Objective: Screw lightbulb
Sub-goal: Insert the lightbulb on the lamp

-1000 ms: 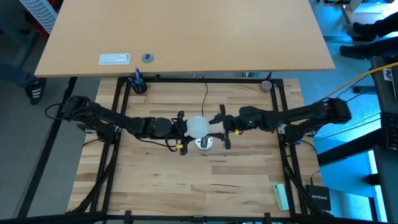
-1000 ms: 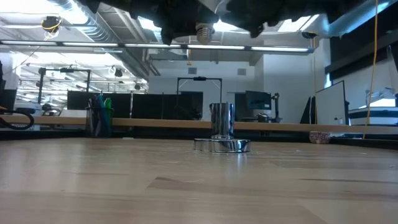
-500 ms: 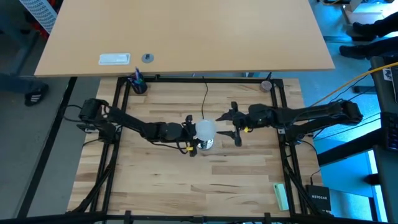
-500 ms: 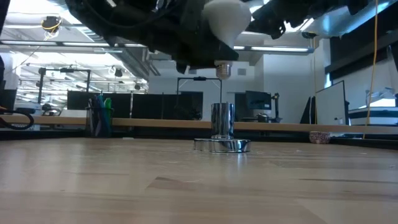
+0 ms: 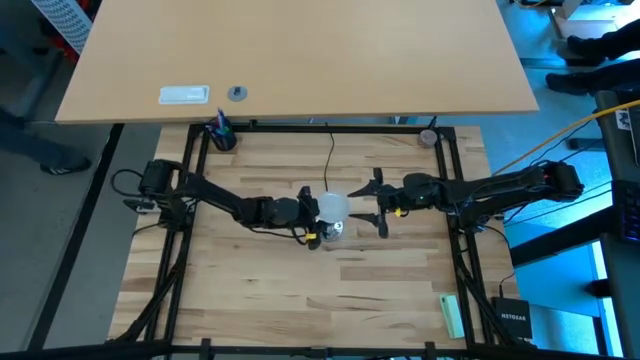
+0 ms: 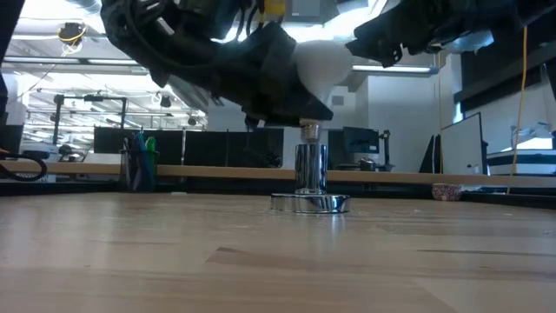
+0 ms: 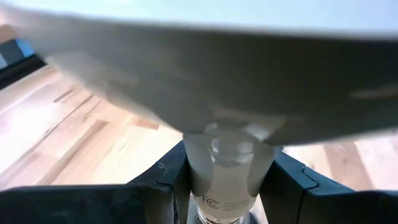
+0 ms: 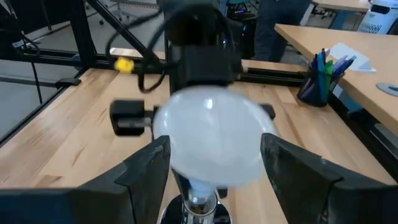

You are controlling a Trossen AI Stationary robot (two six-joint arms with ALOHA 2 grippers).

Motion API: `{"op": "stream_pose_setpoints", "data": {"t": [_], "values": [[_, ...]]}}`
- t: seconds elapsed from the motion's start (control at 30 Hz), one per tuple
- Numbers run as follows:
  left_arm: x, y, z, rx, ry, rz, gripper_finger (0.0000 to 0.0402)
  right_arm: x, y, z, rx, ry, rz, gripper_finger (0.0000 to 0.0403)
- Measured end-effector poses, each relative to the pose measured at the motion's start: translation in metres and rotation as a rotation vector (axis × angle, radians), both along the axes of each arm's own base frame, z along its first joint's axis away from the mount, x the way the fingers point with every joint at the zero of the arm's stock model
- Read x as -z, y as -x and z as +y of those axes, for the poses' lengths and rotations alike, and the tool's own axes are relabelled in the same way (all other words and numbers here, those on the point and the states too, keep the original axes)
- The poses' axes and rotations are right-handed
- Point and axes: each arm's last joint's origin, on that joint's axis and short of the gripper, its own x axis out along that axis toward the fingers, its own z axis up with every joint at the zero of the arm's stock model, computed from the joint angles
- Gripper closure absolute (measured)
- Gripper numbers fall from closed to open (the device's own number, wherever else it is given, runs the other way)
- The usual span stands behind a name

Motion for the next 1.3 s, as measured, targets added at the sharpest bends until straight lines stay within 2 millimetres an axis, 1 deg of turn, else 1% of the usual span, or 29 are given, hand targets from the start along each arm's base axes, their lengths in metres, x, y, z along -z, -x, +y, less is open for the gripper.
{"op": "stream_pose_setpoints", "data": {"t": [0.23, 0.4, 0.53, 0.7, 0.77, 0.93, 1.1, 1.23, 1.3], "values": [[0.001, 0.001, -0.001, -0.028, -0.006, 0.008, 0.0272, 0.0, 0.0, 0.0, -0.004, 0.023, 0.0, 0.0148], [0.011, 0.0, 0.0, -0.058, 0.028, 0.013, 0.0271, 0.0, 0.0, 0.0, -0.011, 0.061, -0.003, 0.0148], [0.013, -0.003, -0.004, -0.065, 0.045, -0.028, 0.027, -0.001, 0.0, -0.007, 0.01, 0.081, -0.014, 0.0148], [0.023, -0.002, -0.007, -0.16, 0.021, -0.009, 0.0272, -0.001, 0.0, -0.014, 0.009, 0.066, -0.017, 0.0148], [0.022, -0.003, -0.007, -0.185, 0.012, -0.024, 0.0272, -0.001, 0.0, -0.015, -0.005, 0.062, -0.017, 0.0148], [0.031, -0.003, -0.006, -0.195, -0.029, -0.014, 0.0272, -0.003, -0.001, -0.014, -0.01, 0.064, -0.031, 0.0148], [0.038, -0.004, -0.008, -0.198, -0.036, -0.043, 0.0273, -0.005, -0.001, -0.014, -0.012, 0.066, -0.056, 0.0148], [0.039, -0.003, -0.01, -0.188, -0.04, -0.027, 0.0272, -0.006, -0.009, -0.014, -0.01, 0.059, -0.05, 0.0148], [0.039, -0.003, -0.011, -0.187, -0.037, -0.026, 0.0272, -0.006, -0.019, -0.014, -0.01, 0.053, -0.036, 0.0148]]}}
